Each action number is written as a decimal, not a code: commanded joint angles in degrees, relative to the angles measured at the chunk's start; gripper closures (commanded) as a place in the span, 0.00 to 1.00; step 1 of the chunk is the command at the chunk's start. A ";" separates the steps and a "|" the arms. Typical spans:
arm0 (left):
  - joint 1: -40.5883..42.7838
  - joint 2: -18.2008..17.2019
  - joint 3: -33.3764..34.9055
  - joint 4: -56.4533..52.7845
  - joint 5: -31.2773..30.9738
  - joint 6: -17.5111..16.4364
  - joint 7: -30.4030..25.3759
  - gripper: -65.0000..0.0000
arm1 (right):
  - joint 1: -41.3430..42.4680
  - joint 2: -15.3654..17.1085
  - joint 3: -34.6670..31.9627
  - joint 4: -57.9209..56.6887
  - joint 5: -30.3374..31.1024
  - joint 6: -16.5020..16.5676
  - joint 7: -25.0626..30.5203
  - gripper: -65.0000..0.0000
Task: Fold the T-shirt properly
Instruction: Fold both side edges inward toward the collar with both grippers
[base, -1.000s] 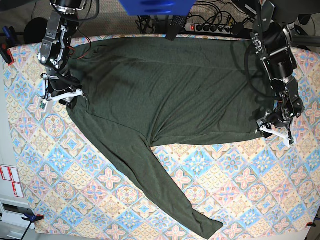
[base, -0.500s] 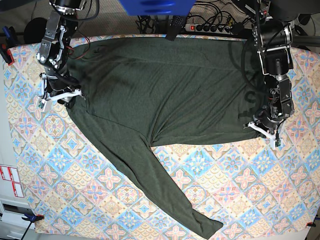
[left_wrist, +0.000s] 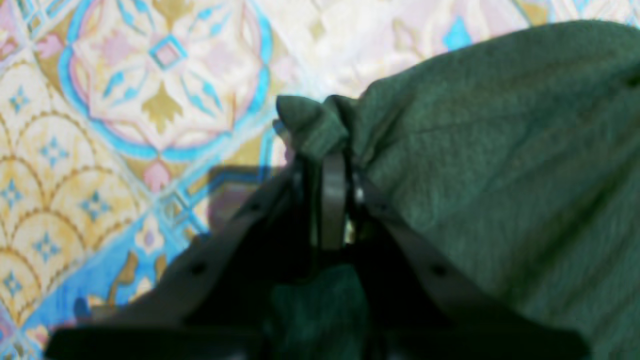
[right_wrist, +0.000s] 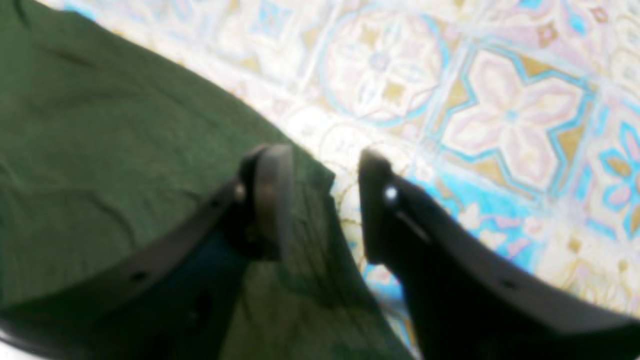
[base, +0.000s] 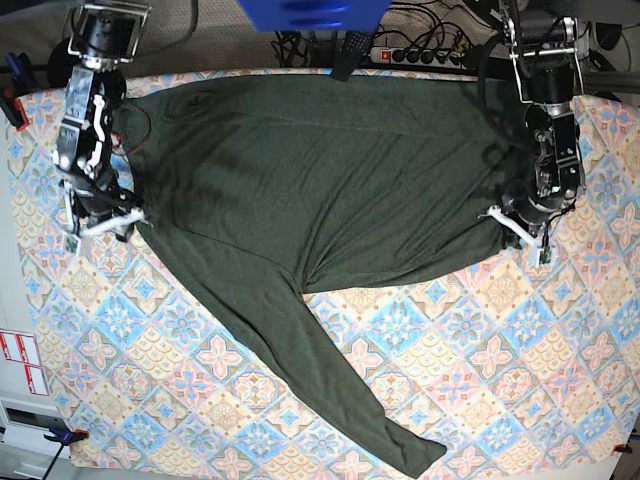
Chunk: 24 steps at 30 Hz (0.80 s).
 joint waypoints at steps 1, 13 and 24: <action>0.11 -0.58 -0.10 1.29 0.17 -0.19 0.45 1.00 | 1.56 0.85 -0.56 -0.04 0.49 0.52 0.97 0.59; 4.33 -0.31 -3.88 7.88 0.17 -0.19 0.80 1.00 | 13.78 7.18 -14.89 -16.12 0.49 0.52 1.32 0.56; 5.03 -0.31 -4.32 7.88 0.17 -0.19 0.80 1.00 | 16.59 7.00 -18.23 -25.00 0.49 5.97 4.14 0.56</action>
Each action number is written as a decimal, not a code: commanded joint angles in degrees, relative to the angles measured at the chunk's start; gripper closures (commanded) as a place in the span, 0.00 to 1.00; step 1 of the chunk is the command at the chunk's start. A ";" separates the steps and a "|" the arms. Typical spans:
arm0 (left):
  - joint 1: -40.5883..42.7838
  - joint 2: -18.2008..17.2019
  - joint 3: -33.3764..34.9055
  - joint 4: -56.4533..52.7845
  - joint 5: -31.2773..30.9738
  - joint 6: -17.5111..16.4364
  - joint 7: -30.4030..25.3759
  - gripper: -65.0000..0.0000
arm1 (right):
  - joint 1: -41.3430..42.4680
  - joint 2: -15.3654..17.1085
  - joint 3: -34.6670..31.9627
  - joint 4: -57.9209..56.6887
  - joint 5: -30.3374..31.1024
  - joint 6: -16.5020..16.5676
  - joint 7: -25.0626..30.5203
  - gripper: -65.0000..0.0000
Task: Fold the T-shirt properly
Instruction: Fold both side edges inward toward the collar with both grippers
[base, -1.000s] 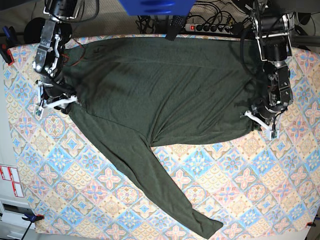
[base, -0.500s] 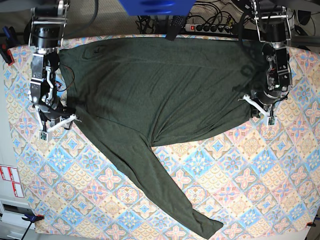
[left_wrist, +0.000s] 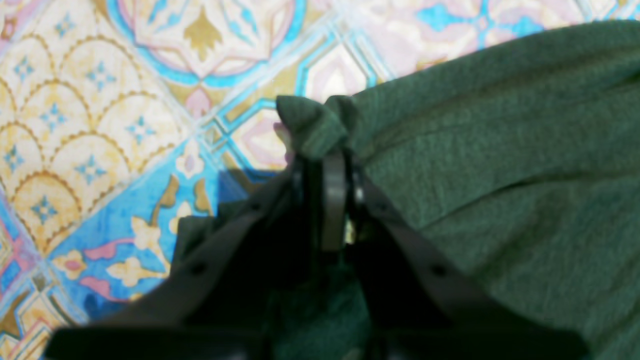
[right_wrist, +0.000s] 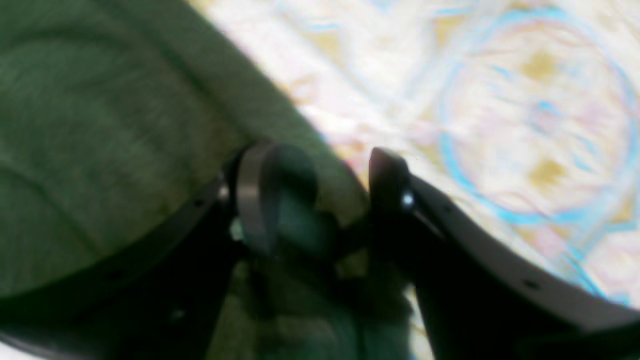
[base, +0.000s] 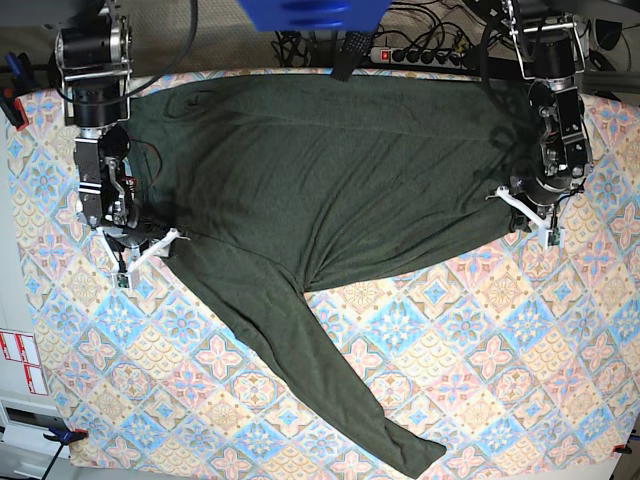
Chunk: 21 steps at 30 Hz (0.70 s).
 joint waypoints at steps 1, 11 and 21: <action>-0.70 -0.64 -0.47 1.02 -0.29 -0.04 -0.93 1.00 | 1.07 0.88 0.26 -0.57 0.01 0.84 0.95 0.57; -0.70 -0.55 -0.47 1.02 -0.29 -0.04 -0.93 1.00 | 0.72 0.88 0.52 -3.74 0.28 2.33 1.30 0.65; -0.61 -0.73 -2.76 2.69 -0.29 -0.04 -1.02 1.00 | -0.77 0.88 3.16 -2.42 0.36 2.33 1.21 1.00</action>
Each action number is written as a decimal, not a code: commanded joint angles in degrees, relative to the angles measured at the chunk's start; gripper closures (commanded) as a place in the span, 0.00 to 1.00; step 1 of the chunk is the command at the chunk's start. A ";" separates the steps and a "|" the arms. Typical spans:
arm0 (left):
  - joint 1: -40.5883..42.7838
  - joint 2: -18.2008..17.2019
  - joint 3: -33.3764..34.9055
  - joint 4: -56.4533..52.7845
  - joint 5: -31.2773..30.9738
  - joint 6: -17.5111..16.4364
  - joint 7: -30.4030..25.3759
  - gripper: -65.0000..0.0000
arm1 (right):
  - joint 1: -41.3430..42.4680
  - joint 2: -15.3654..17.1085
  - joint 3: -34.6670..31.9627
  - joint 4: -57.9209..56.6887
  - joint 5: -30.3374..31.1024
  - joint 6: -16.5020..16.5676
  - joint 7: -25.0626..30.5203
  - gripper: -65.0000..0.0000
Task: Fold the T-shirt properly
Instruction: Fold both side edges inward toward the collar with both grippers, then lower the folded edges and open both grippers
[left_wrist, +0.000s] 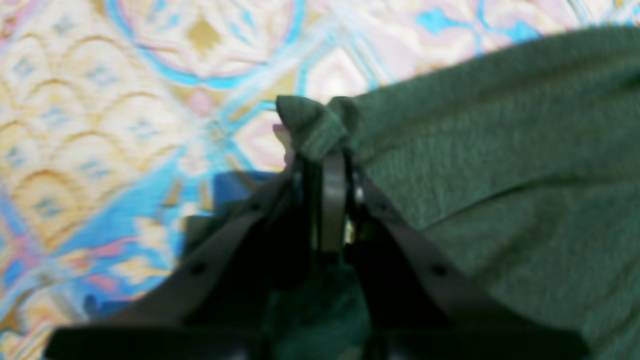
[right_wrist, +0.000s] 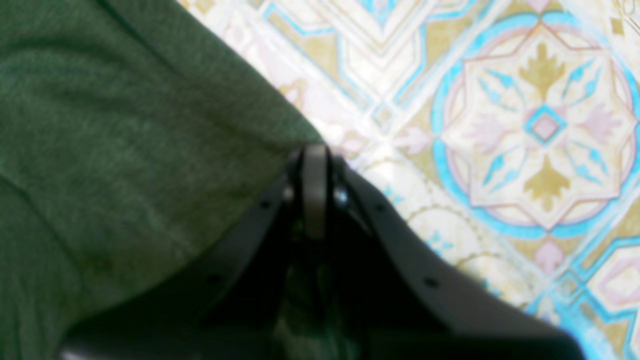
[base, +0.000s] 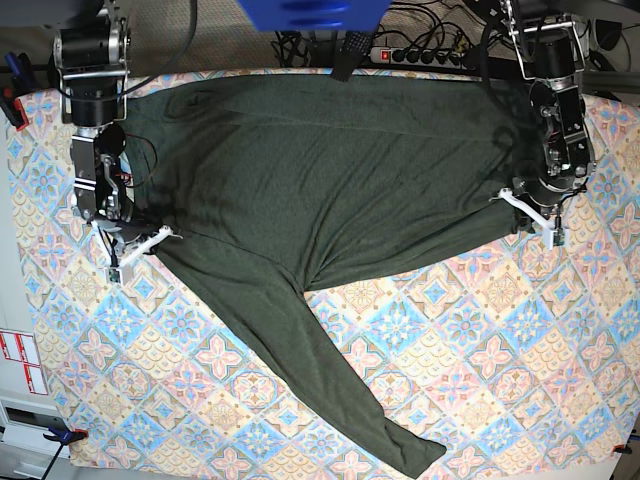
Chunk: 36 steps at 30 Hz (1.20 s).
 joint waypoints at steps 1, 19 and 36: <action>-0.19 -1.17 -0.90 2.63 -0.33 0.03 -1.12 1.00 | -0.60 0.69 2.06 1.74 -0.01 -0.14 -1.28 1.00; 14.14 -1.25 -2.49 26.81 -0.33 0.03 -1.48 1.00 | -20.91 0.51 12.52 34.00 0.17 -0.14 -7.08 1.00; 23.28 -2.40 -5.65 29.27 0.20 0.03 -1.21 1.00 | -34.89 0.51 16.56 43.59 0.17 -0.05 -6.64 1.00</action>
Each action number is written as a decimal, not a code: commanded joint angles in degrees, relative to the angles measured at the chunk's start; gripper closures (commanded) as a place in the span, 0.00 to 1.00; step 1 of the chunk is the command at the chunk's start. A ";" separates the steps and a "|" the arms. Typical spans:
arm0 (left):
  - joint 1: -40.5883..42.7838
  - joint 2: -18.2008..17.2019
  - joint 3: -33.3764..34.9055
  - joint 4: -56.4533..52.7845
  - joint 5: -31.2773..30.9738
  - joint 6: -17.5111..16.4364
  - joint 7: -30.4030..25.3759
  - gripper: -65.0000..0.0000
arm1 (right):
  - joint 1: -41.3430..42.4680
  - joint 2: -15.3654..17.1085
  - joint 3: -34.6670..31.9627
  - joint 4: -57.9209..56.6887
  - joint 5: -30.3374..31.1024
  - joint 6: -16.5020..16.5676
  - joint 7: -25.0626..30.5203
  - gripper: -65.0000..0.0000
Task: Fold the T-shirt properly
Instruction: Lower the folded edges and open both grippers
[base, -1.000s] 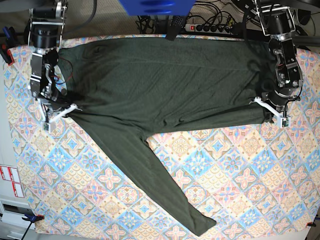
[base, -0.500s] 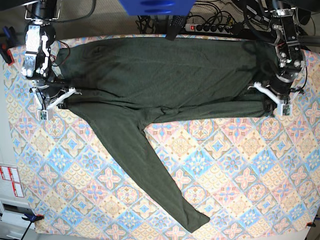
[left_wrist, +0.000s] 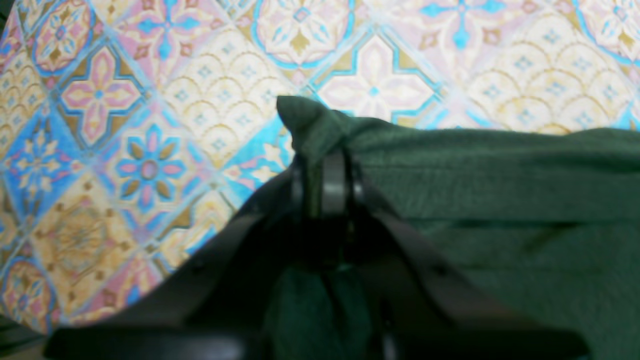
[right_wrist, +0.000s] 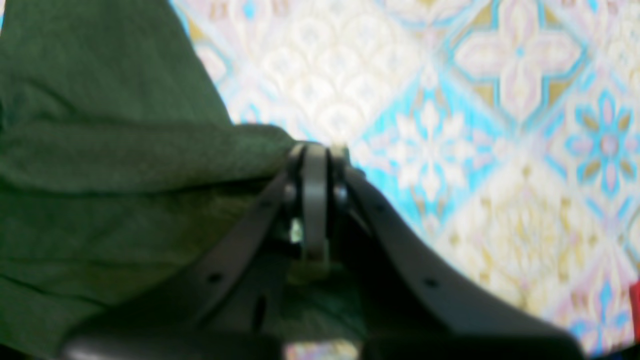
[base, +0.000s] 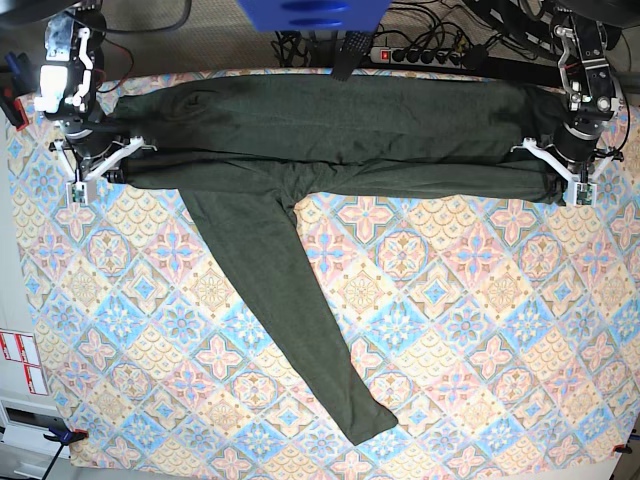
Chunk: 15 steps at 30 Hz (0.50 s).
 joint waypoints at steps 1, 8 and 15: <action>1.21 -0.80 -0.43 1.12 -0.02 0.20 -1.15 1.00 | -0.42 0.93 0.47 0.88 0.04 -0.03 0.92 1.00; 5.34 -1.15 -0.43 -0.11 0.07 0.20 -1.50 1.00 | -2.18 0.93 0.12 0.88 0.04 -0.03 0.92 1.00; 4.03 -2.21 -0.34 -5.65 0.07 0.20 -1.50 1.00 | -3.24 0.84 -0.05 0.61 -0.05 -0.03 0.48 1.00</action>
